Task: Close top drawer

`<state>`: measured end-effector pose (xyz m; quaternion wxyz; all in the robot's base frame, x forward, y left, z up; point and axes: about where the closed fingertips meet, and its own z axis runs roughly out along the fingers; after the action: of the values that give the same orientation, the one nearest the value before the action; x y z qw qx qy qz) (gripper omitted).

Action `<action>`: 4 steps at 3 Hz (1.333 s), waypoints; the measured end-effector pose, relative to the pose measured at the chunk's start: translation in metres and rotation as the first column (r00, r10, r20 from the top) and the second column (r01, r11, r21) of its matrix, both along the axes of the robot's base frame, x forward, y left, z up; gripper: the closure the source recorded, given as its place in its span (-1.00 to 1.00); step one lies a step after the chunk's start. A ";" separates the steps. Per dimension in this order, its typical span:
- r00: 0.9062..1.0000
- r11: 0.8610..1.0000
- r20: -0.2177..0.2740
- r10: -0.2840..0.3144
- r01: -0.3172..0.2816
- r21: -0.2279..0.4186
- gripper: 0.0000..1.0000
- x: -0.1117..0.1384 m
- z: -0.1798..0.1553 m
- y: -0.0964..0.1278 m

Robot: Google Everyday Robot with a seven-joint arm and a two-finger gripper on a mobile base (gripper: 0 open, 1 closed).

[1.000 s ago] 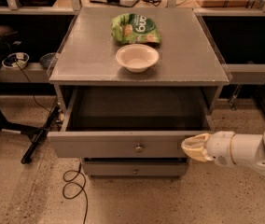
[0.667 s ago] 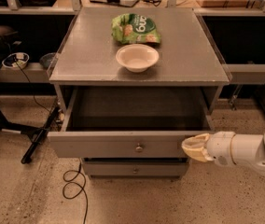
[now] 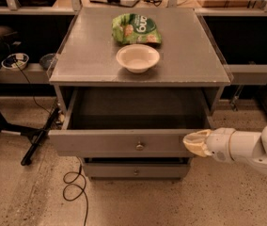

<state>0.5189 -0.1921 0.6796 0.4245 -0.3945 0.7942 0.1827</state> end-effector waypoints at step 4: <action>0.998 1.000 0.062 0.017 -0.016 -0.024 1.00 0.065 0.017 0.001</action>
Offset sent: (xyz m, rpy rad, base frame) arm 0.0796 -0.0045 0.0263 -0.0200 -0.0661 0.0304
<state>0.5836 -0.1916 0.6964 0.4430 -0.4115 0.7793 0.1646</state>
